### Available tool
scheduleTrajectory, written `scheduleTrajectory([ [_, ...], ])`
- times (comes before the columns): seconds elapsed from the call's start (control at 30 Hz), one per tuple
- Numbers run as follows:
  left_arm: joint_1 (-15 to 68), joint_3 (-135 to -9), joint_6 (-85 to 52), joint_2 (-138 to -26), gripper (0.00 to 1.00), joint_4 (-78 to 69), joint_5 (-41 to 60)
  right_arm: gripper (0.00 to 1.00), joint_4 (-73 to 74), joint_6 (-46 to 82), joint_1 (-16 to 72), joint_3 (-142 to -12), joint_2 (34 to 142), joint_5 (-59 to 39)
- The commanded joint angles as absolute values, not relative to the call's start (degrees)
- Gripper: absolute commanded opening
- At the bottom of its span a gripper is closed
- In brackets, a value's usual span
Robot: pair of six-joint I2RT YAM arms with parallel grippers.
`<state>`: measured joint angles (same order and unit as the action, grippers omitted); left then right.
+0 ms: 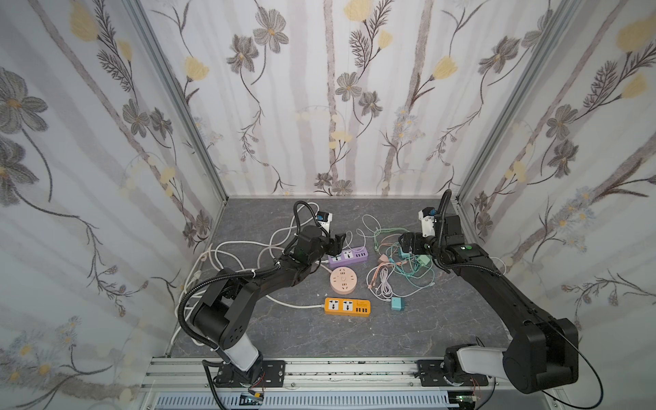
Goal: Insert the plug
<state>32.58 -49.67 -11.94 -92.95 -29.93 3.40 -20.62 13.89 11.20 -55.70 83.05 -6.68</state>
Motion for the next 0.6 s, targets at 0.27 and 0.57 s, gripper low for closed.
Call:
scheduleTrajectory([
  [0.27,32.49,-46.43,-7.48,-82.15,1.0,-23.04,-8.34,0.86,-21.8,28.41,11.67,-39.46,78.25,-17.09],
  [0.57,32.51,-45.61,-11.04,-74.93,1.0,-9.67,-19.03,0.82,-20.46,31.25,17.5,-36.54,81.66,-19.37],
])
